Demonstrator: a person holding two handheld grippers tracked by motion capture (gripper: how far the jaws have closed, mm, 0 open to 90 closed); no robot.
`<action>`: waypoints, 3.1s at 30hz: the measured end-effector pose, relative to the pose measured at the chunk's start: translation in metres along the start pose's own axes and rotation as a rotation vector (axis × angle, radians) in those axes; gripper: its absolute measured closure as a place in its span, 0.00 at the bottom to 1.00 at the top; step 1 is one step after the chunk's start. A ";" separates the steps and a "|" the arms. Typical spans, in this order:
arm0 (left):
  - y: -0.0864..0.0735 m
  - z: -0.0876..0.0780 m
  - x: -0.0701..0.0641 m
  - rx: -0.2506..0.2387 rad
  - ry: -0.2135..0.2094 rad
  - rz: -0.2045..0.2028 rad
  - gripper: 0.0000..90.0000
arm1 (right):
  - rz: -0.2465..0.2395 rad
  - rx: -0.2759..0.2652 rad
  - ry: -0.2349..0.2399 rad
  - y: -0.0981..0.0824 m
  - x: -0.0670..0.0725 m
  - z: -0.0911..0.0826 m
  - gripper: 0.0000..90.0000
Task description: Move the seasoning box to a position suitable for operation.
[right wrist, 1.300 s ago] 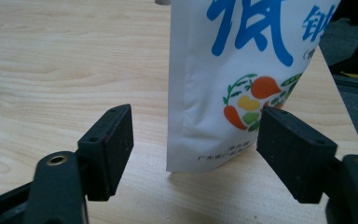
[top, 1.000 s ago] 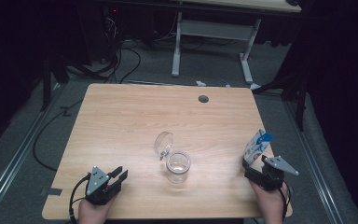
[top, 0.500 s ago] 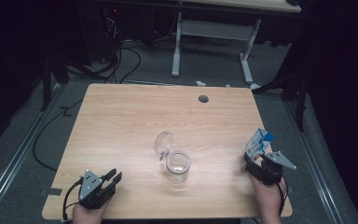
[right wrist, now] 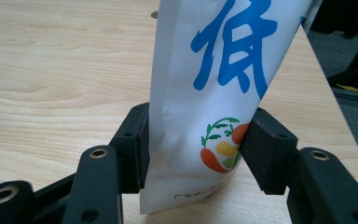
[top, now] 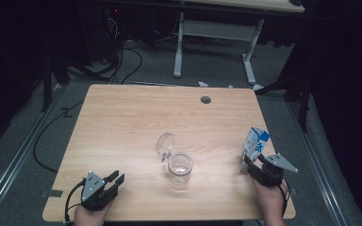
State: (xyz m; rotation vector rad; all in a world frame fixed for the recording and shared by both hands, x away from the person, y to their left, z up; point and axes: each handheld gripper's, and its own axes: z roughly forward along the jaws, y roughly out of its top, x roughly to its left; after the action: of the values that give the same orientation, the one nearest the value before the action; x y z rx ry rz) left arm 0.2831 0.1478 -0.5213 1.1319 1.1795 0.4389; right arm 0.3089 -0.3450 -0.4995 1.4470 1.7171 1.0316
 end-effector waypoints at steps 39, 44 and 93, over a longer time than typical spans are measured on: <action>-0.002 0.012 -0.009 0.020 -0.048 -0.007 0.78 | -0.079 -0.023 -0.025 0.001 0.007 -0.020 0.50; -0.003 0.014 -0.010 0.023 -0.054 -0.008 0.78 | -0.099 -0.029 -0.023 0.000 0.011 -0.024 0.62; 0.000 0.013 -0.005 0.014 -0.048 -0.024 0.77 | -0.013 -0.070 0.052 -0.002 -0.007 -0.025 0.68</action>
State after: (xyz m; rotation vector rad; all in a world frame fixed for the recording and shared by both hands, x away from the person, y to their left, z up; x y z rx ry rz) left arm 0.2925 0.1378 -0.5193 1.1335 1.1546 0.3832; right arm 0.2877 -0.3556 -0.4892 1.3748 1.7073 1.1198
